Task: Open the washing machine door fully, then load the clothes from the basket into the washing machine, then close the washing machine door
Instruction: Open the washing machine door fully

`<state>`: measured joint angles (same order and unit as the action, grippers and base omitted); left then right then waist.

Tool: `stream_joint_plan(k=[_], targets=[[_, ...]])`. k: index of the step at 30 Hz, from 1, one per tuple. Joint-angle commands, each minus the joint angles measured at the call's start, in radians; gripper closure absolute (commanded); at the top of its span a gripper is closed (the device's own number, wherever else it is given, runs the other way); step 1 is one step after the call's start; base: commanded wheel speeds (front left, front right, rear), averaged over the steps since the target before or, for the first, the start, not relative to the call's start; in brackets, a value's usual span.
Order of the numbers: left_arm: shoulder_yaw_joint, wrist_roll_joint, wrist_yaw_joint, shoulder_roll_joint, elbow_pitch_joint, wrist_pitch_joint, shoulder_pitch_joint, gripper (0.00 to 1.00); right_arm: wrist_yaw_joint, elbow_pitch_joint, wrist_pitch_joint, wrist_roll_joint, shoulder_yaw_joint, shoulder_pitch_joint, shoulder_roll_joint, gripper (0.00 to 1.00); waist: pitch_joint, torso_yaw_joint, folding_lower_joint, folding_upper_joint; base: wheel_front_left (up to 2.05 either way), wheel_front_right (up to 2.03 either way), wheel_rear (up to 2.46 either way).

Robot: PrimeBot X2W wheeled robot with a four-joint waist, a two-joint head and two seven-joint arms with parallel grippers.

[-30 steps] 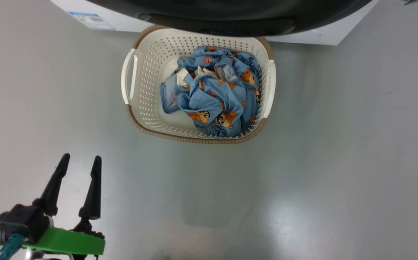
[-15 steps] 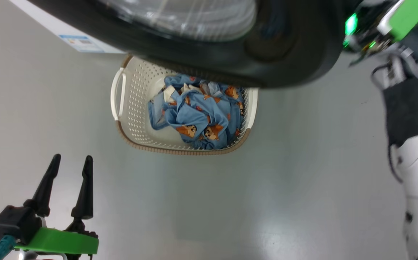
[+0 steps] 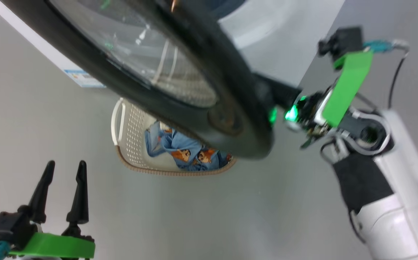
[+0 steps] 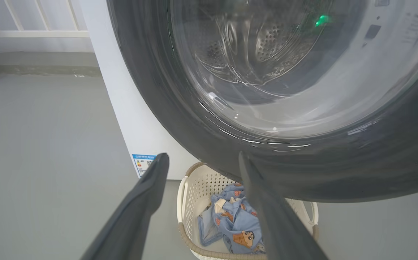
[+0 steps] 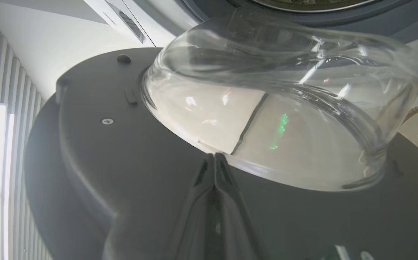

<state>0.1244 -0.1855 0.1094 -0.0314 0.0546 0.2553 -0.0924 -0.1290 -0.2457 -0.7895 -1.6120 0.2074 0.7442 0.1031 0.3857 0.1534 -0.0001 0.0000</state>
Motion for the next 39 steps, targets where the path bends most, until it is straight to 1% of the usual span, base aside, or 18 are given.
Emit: stream_joint_plan(k=[1, 7, 15, 23, 39], targets=[[0.035, -0.007, -0.008, -0.019, -0.017, 0.006, 0.021, 0.0, -0.002, 0.043, 0.002, 0.001, 0.026, -0.027, -0.03, 1.0, -0.042, -0.006, 0.0001, 0.0, 0.0, 0.0, 0.0], [0.038, -0.024, -0.018, -0.019, -0.019, 0.006, 0.037, 0.0, -0.002, 0.061, 0.041, 0.01, 0.062, -0.102, -0.045, 1.0, -0.092, 0.0, 0.0001, 0.0, 0.0, 0.0, 0.0], [0.035, -0.035, -0.028, -0.019, -0.016, 0.006, 0.062, 0.0, -0.002, 0.068, 0.084, -0.002, 0.139, -0.175, -0.052, 1.0, -0.15, 0.012, 0.0001, 0.0, 0.0, 0.0, 0.0], [0.023, -0.039, -0.033, -0.019, -0.018, 0.006, 0.075, 0.0, -0.002, 0.067, 0.176, -0.052, 0.261, -0.211, -0.053, 1.0, -0.188, 0.029, 0.0001, 0.0, 0.0, 0.0, 0.0], [0.012, -0.045, -0.034, -0.019, -0.008, 0.006, 0.096, 0.0, -0.002, 0.026, 0.34, -0.171, 0.49, -0.238, -0.053, 1.0, -0.259, 0.06, 0.0001, 0.0, 0.0, 0.0, 0.0]])
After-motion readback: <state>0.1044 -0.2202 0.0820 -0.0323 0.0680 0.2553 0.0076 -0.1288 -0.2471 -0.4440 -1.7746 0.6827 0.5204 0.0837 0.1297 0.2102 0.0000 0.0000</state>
